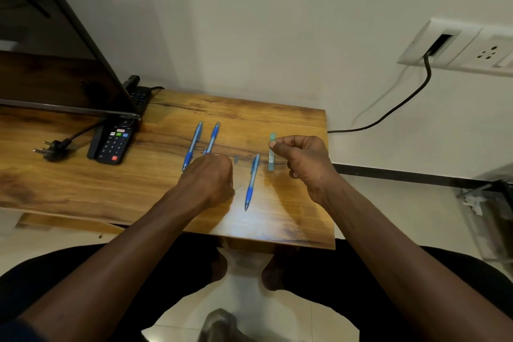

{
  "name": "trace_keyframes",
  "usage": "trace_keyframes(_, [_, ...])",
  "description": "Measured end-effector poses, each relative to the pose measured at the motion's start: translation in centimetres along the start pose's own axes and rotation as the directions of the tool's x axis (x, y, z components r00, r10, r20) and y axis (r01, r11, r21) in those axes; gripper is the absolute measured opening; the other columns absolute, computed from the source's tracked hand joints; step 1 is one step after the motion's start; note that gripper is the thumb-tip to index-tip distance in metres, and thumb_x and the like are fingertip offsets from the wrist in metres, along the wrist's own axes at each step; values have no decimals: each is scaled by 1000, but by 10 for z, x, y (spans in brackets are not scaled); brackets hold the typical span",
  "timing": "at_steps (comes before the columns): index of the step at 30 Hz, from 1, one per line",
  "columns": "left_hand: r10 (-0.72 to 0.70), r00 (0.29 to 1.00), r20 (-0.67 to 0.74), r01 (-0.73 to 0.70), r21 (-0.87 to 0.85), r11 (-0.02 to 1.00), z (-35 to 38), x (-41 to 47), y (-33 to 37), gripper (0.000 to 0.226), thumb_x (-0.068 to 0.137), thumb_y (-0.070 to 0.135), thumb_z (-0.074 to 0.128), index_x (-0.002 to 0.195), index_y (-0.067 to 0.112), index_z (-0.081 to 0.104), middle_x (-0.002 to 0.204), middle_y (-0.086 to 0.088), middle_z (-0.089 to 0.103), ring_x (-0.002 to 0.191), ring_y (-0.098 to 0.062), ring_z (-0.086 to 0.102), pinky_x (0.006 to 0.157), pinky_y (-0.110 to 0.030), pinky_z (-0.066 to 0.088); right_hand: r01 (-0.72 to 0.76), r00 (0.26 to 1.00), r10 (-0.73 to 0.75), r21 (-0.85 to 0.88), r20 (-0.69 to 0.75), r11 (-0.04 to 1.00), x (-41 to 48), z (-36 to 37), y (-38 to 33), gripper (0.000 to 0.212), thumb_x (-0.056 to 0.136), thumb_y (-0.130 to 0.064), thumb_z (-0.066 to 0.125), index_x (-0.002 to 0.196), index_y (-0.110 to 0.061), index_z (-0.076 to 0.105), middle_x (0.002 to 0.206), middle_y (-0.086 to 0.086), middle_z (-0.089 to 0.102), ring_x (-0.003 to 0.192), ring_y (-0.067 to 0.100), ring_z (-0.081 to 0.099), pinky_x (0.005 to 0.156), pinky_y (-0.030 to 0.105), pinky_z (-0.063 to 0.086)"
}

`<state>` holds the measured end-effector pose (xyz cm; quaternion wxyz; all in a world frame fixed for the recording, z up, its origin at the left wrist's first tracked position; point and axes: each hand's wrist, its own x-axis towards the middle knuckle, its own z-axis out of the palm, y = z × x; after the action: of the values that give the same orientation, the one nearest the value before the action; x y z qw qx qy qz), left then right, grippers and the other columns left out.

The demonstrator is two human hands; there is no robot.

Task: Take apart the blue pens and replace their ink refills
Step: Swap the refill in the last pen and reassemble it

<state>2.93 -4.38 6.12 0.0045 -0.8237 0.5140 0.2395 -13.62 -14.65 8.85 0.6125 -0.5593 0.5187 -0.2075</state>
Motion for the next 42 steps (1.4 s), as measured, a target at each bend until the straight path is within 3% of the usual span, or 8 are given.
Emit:
trace_keyframes(4, [-10,999,46,8,53,999,0,2,3,16,86,22,81,85,20,65,92,-2,70,90,-19,68,85,-39,61,10,1000,-10,3,9,1000,-1,2,1,14,92,-15,76,101,-3,77,52,-18,61,43,-8,53,44,9,39])
trace_keyframes(9, [6,997,72,-13,99,995,3,2,5,31,87,31,80,78,25,51,83,2,60,82,-17,61,69,-33,52,3,1000,-3,15,6,1000,-1,1,1,15,92,-15,76,101,-3,77,59,-15,65,45,-9,54,45,10,40])
trace_keyframes(13, [16,997,75,-23,89,996,6,0,2,26,87,35,78,80,23,56,81,2,62,77,-15,60,61,-31,47,7,1000,-7,21,3,1000,-2,1,1,14,92,-14,76,100,-3,77,62,-12,66,44,-9,54,44,11,40])
trace_keyframes(18, [9,992,129,2,-85,996,0,-1,-8,12,88,26,82,84,23,72,83,5,72,84,-11,66,66,-26,49,3,1000,-3,25,11,1000,-1,1,0,11,93,-17,76,97,-6,77,62,-13,66,46,-7,54,48,15,41])
trace_keyframes(24, [-151,975,164,169,-97,981,-1,-1,-21,27,83,43,86,86,19,73,85,1,73,89,-15,67,80,-35,56,-12,1000,11,27,14,1000,-1,2,0,15,92,-21,77,100,-8,77,67,-10,65,60,5,50,56,27,41])
trace_keyframes(30, [-222,962,157,252,-207,945,0,-18,-29,26,78,37,91,88,19,74,93,1,73,92,-14,66,82,-35,56,-14,999,13,40,47,999,-10,5,-1,13,91,-22,77,97,-10,77,64,-8,64,56,7,45,52,25,40])
trace_keyframes(38, [-112,992,66,124,-216,969,18,-51,-40,29,70,38,95,82,28,71,83,9,73,84,-11,68,81,-40,61,-16,998,14,30,64,999,-23,6,5,17,93,-19,75,102,-4,75,68,-2,65,53,8,42,48,26,35])
trace_keyframes(42, [-34,999,35,42,-275,960,16,-61,-43,28,75,40,92,89,29,71,88,10,72,85,-8,67,80,-33,59,-2,999,2,9,48,1000,-27,11,2,15,93,-19,75,101,-6,75,75,1,64,55,9,43,49,26,36])
